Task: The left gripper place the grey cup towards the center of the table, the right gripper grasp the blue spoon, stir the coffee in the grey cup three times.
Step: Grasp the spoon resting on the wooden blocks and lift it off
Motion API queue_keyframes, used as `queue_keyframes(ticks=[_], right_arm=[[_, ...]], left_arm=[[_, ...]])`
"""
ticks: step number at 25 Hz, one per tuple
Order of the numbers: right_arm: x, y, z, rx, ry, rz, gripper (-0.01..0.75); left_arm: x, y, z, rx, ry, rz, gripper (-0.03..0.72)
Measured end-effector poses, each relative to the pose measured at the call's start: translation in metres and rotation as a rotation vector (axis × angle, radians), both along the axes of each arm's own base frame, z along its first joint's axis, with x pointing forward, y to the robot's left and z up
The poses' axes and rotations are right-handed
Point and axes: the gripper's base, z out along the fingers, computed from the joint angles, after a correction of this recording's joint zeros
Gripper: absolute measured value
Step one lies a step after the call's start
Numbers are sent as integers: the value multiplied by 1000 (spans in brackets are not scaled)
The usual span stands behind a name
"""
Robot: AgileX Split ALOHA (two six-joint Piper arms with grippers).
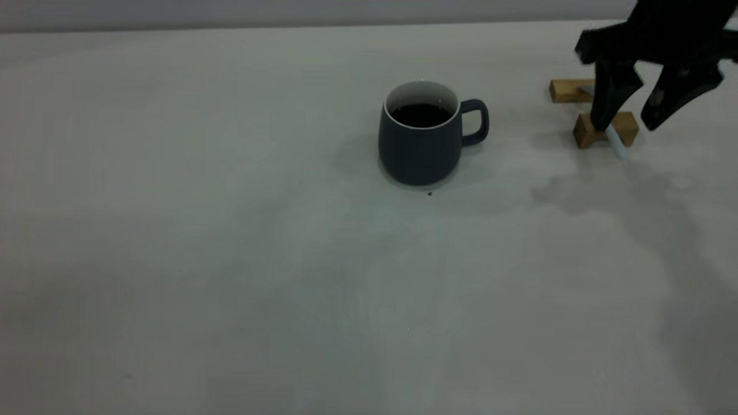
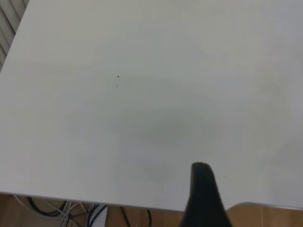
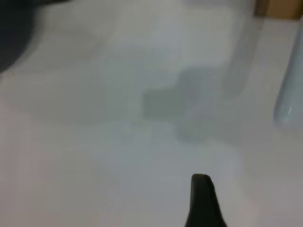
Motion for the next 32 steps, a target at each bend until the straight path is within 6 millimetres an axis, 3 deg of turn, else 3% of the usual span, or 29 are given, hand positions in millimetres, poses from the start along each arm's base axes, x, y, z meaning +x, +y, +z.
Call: queue_keyframes(ticks=[5,11,25,32], right_arm=[[24,-1,-25,-49,3,26,561],[37,-1,-46,-76,21,40,608],[41,-18,-79,-84,21,-13,614],[43,-18,-84,-82,-5,-15,547]], left_arm=[[0,0,0,0,0,0,585],[0,0,0,0,0,0,585],[0,0,0,0,0,0,585],[0,0,0,0,0,0,585]])
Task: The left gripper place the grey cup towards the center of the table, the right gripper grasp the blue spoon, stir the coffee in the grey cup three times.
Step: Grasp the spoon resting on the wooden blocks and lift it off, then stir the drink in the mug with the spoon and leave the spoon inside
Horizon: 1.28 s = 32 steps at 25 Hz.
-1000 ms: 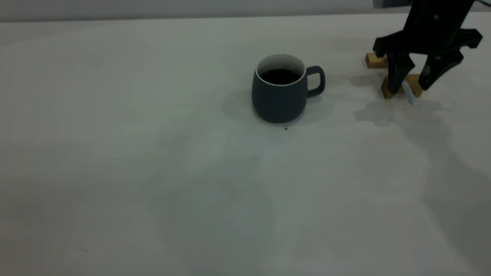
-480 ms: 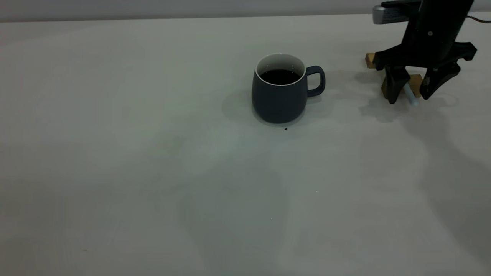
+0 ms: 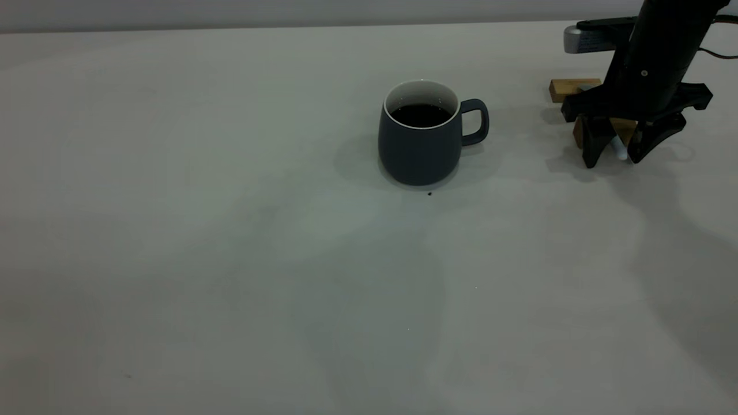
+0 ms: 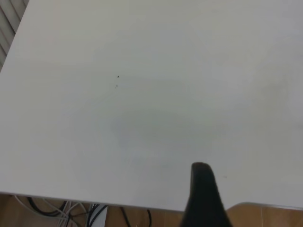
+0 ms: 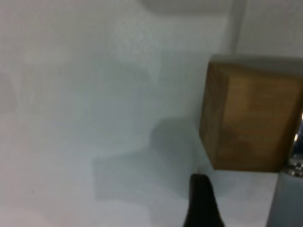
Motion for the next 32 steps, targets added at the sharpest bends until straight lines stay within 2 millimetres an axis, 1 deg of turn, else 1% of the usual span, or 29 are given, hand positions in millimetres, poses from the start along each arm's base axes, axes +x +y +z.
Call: queue_keyframes(ticks=[2,4,6,9,11,13,17,19,21,23,27,28,30,32], right_arm=[[0,0,0,0,2,0,492],[-1,0,0,-1,14,0,417],[-3,-1,0,-14,38,9,305],[-6,-3,0,-32,69,21,115],[-6,-3,6,-39,74,26,117],[-5,-3,18,-40,67,26,118],[-2,-2,59,-22,34,9,118],[-3,4,81,28,26,-17,118],[-8,16,99,115,48,-23,118],[-14,36,113,258,79,-12,118],[-27,84,123,567,204,-6,118],[-30,93,124,622,235,-11,118],[-34,109,128,730,288,-25,118],[-38,115,131,813,343,-34,118]], left_arm=[[0,0,0,0,0,0,585],[0,0,0,0,0,0,585],[0,0,0,0,0,0,585],[0,0,0,0,0,0,585],[0,0,0,-1,0,1,585],[0,0,0,-1,0,1,585],[0,0,0,-1,0,1,585],[0,0,0,-1,0,1,585],[0,0,0,-1,0,1,585],[0,0,0,-1,0,1,585],[0,0,0,-1,0,1,585],[0,0,0,-1,0,1,585],[0,0,0,-1,0,1,585],[0,0,0,-1,0,1,585]])
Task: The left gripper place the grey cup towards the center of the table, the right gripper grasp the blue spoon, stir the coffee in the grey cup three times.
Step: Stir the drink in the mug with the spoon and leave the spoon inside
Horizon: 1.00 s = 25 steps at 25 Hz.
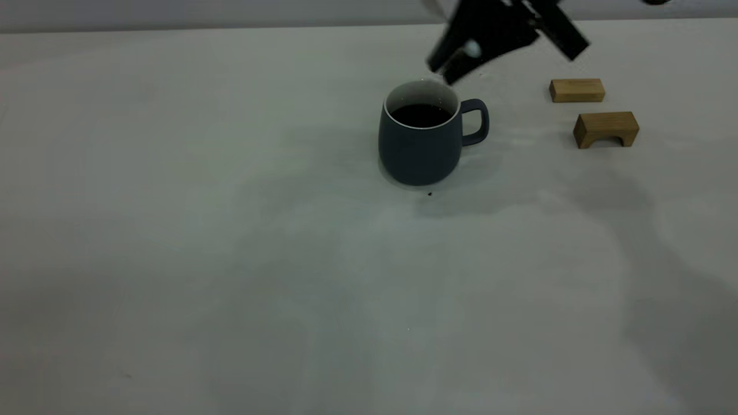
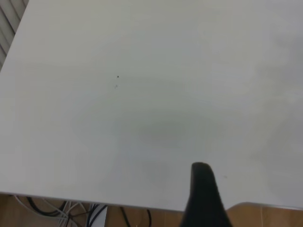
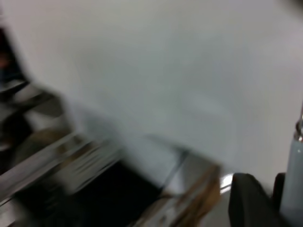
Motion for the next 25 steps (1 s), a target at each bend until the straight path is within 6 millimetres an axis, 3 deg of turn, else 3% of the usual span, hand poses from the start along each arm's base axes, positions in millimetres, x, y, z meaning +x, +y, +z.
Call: queue_keyframes(ticks=[11,20,25], right_arm=[[12,16,16,279,119,-225,118],[15,18,20,263,769,-650,118],[17,18,10,245,1004,-781,118]], left_arm=[[0,0,0,1,0,-1,585],[0,0,0,1,0,-1,585],[0,0,0,1,0,-1,585]])
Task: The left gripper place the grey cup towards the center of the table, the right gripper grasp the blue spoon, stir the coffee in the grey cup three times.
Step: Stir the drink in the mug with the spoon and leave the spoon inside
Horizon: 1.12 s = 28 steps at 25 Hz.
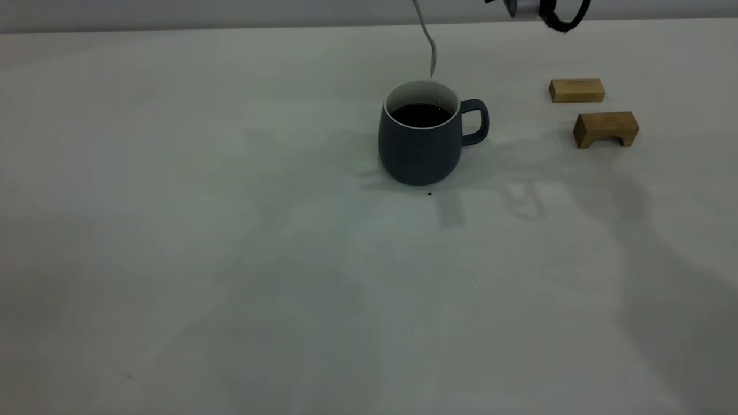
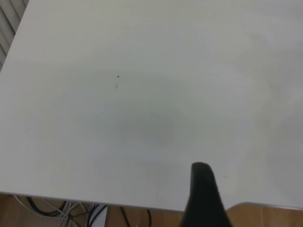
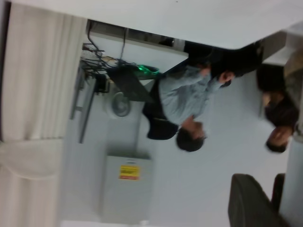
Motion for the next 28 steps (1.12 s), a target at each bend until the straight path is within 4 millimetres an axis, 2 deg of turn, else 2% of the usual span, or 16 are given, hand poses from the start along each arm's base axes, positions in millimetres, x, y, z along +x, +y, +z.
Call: queue_keyframes(ticks=[7,13,16,23,28], right_arm=[[6,-1,-57,48,110,-78,118],[5,-3,-91,54,111,-92,118],[4,-2,-100,50,125,-97,118],[7,9,-108,130,173,-189,118],[11,6,-112,131,178,-222,118]], left_arm=[[0,0,0,0,0,0,585],[0,0,0,0,0,0,585],[0,0,0,-1,0,1,585],[0,0,0,-1,0,1,585],[0,0,0,-1,0,1,585]])
